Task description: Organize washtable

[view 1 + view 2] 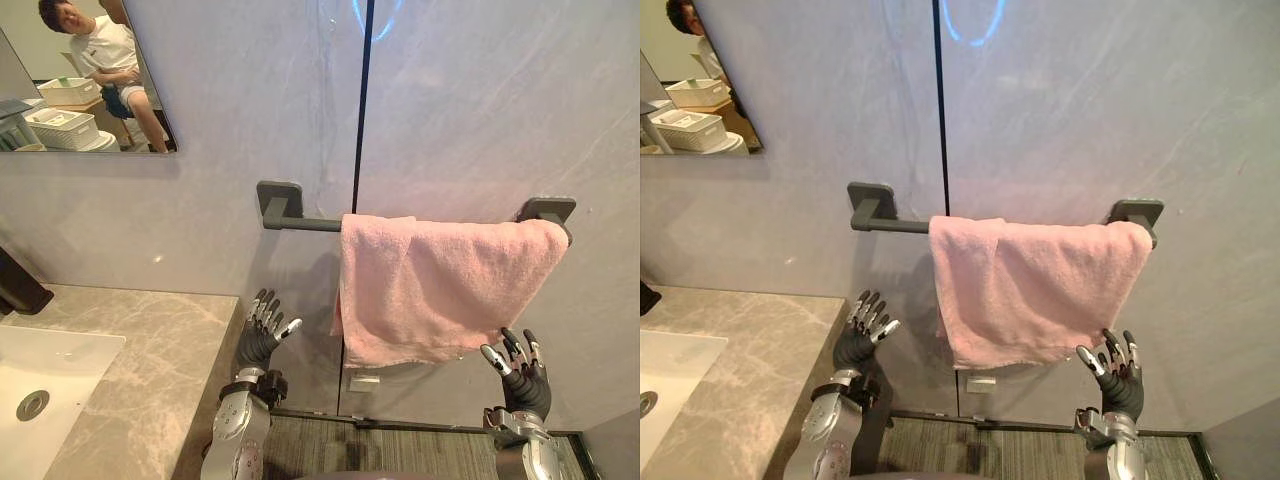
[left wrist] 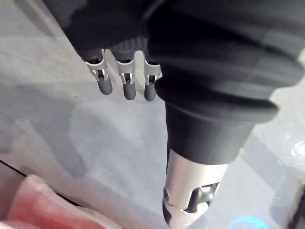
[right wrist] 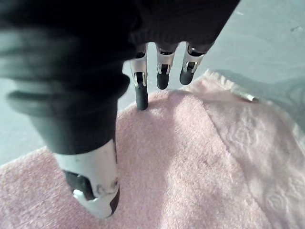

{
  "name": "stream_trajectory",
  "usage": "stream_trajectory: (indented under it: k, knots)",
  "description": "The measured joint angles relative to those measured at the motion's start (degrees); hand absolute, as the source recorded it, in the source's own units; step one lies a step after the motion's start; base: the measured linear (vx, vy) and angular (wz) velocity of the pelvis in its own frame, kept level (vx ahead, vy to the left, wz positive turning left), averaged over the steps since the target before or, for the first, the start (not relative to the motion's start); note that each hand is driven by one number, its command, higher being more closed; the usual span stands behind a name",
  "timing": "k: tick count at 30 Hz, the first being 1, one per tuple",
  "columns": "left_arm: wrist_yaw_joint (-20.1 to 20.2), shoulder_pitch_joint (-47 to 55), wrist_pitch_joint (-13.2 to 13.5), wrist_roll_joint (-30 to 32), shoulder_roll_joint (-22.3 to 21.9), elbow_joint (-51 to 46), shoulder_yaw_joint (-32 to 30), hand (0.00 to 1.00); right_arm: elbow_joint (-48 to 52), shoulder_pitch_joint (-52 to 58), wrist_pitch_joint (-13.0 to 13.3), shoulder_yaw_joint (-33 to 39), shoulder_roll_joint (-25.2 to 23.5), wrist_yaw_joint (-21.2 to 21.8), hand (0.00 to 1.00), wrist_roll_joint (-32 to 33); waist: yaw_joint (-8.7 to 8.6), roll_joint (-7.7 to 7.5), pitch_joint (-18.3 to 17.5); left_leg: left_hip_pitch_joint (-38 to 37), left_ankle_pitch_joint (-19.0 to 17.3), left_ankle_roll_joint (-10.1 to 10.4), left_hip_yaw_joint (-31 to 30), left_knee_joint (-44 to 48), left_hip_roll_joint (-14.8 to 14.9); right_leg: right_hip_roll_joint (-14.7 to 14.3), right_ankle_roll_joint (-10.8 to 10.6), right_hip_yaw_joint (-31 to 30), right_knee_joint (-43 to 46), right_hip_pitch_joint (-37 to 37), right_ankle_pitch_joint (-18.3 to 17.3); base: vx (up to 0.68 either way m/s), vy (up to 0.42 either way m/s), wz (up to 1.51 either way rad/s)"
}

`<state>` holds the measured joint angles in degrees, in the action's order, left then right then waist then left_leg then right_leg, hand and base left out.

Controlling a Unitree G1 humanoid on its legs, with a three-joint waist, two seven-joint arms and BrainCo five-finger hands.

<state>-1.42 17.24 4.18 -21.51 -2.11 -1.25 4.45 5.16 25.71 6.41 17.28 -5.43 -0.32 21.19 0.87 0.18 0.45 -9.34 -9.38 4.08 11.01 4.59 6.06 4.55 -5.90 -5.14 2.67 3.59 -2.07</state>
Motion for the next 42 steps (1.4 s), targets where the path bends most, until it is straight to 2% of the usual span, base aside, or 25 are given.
stream_trajectory:
  k: [12, 15, 23, 29, 42]
  knots:
    - [0.37, 2.29, -0.57, 5.88, 0.12, 9.47, -2.92, 0.00, -12.12, 1.28, -0.69, -0.15, 0.47, -0.63, 0.00, -8.77, 0.07, -0.47, 0.25, -0.23, -0.28, -0.13, 0.23, 0.00, -0.02, 0.00, -0.03, -0.15, 0.00, 0.13, -0.03, 0.00, -0.001, 0.00]
    - [0.40, 3.06, -0.59, 6.74, 0.29, 12.75, -3.42, 0.00, -16.87, 1.05, -0.80, -0.77, 1.62, -0.67, 0.00, -10.53, 0.06, -0.12, 0.07, -0.43, -0.29, -0.17, 0.30, -0.10, -0.02, 0.13, -0.03, -0.11, 0.00, 0.25, -0.03, 0.00, 0.000, 0.00]
    - [0.08, 3.78, -1.39, 11.28, 0.75, 24.94, -5.24, 0.00, -29.52, -0.63, -2.24, -4.86, 3.54, -0.78, 0.00, -12.86, 0.07, -0.09, -0.08, -0.71, -0.18, -0.10, 0.15, -0.64, -0.04, 0.45, -0.01, 0.37, -0.44, 0.73, -0.02, 0.00, 0.000, 0.00]
    - [-0.32, 3.57, -1.52, 14.60, 0.80, 32.78, -7.12, 0.00, -36.77, -2.89, -2.64, -4.81, 3.61, -1.06, 0.00, -13.73, 0.09, -0.48, -0.62, -1.67, 0.52, 0.21, 0.12, -2.20, -0.08, 0.41, -0.01, 0.69, -1.07, 1.25, -0.01, 0.00, 0.000, 0.00]
    - [-2.99, -0.94, -1.53, 17.71, 0.35, 44.10, -11.85, 0.00, -48.19, -8.45, -2.84, -2.98, 3.68, -3.27, 0.00, -14.07, 0.18, -0.24, -0.27, -2.42, 1.81, 0.52, 0.10, -4.51, -0.10, 0.10, 0.14, 0.96, -1.78, 1.31, 0.20, -0.01, -0.013, 0.01]
